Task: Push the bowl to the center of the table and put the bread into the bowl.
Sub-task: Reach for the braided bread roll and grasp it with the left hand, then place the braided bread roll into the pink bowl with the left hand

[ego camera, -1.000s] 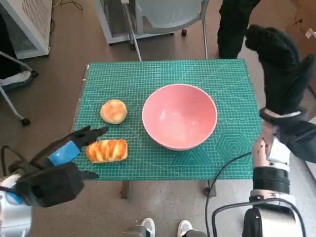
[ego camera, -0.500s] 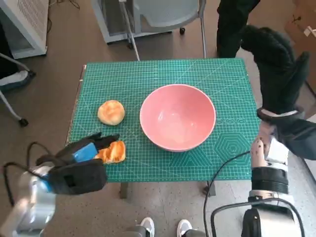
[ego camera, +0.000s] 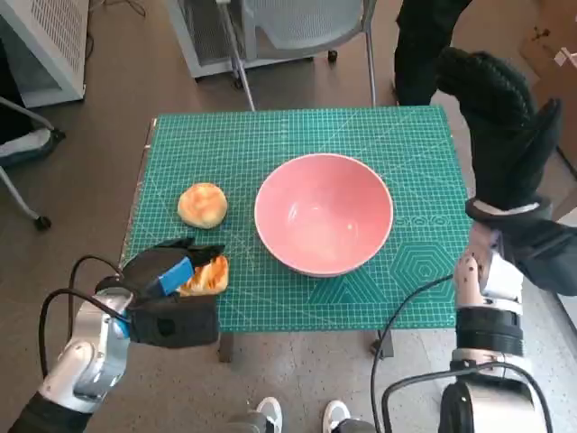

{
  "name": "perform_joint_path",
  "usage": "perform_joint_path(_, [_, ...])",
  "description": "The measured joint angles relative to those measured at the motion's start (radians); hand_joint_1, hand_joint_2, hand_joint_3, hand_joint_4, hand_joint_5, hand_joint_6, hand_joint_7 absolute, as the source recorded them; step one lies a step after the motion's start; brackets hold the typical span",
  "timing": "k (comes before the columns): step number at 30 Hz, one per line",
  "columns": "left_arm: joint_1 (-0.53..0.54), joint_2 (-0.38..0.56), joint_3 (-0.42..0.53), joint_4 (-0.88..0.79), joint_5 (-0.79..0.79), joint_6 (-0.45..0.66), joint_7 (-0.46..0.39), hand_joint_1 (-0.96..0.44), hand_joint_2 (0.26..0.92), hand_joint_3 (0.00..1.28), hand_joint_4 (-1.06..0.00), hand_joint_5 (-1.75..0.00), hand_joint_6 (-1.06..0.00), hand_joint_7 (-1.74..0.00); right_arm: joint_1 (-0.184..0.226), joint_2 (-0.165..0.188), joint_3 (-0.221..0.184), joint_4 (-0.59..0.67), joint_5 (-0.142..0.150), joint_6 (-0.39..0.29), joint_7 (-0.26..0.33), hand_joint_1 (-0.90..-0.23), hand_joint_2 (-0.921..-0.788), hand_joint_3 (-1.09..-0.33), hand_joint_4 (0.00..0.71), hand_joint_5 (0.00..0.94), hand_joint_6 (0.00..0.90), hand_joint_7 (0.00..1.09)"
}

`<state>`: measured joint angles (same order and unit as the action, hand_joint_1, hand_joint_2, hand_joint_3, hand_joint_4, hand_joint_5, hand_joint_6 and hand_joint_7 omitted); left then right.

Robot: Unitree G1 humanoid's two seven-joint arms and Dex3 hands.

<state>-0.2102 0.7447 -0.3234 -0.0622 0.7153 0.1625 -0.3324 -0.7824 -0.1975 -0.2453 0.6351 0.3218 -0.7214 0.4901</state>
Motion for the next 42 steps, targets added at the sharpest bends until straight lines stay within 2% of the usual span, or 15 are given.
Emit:
perform_joint_path(3, [0.008,0.026,0.009,-0.023,0.032,-0.038,0.007,0.00,0.900,0.01,-0.79,-1.08,-0.75,-0.91,0.010,0.000,0.000,-0.010,0.008,0.001,0.000,-0.437,-0.921,-0.525,0.298,0.003,0.404,0.01])
perform_joint_path(8, [0.026,0.060,0.072,-0.109,0.010,-0.077,-0.022,0.00,0.898,0.01,-0.80,-1.09,-0.74,-0.98,0.021,0.000,-0.001,-0.025,0.012,0.005,0.000,-0.451,-0.921,-0.523,0.299,0.003,0.404,0.00])
perform_joint_path(16, [0.024,0.071,0.201,-0.284,-0.090,-0.091,-0.101,0.00,0.899,0.01,-0.79,-1.12,-0.76,-0.96,0.027,0.002,0.001,-0.046,0.013,0.011,-0.001,-0.455,-0.921,-0.525,0.299,0.002,0.403,0.00])
perform_joint_path(22, [-0.011,0.072,0.248,-0.377,-0.128,-0.121,-0.146,0.00,0.898,0.01,-0.80,-1.12,-0.76,-0.93,0.033,0.004,0.001,-0.054,0.014,0.015,-0.002,-0.450,-0.921,-0.528,0.298,0.001,0.404,0.00])
perform_joint_path(32, [-0.174,0.030,0.258,-0.432,-0.183,-0.185,-0.159,0.00,0.894,0.01,-0.81,-1.06,-0.76,-0.99,0.045,0.005,0.002,-0.073,0.014,0.023,-0.011,-0.444,-0.921,-0.530,0.305,0.004,0.405,0.00])
perform_joint_path(38, [-0.321,-0.065,0.213,-0.418,-0.183,-0.188,-0.151,0.00,0.897,0.01,-0.81,-1.05,-0.75,-1.02,0.052,0.009,0.005,-0.076,0.013,0.024,-0.019,-0.434,-0.921,-0.527,0.309,0.005,0.407,0.00])
perform_joint_path(42, [-0.417,-0.150,0.150,-0.342,-0.161,-0.221,-0.109,0.00,0.905,0.01,-0.80,-1.08,-0.72,-1.02,0.053,0.013,0.009,-0.076,0.011,0.025,-0.021,-0.425,-0.921,-0.526,0.310,0.004,0.408,0.01])
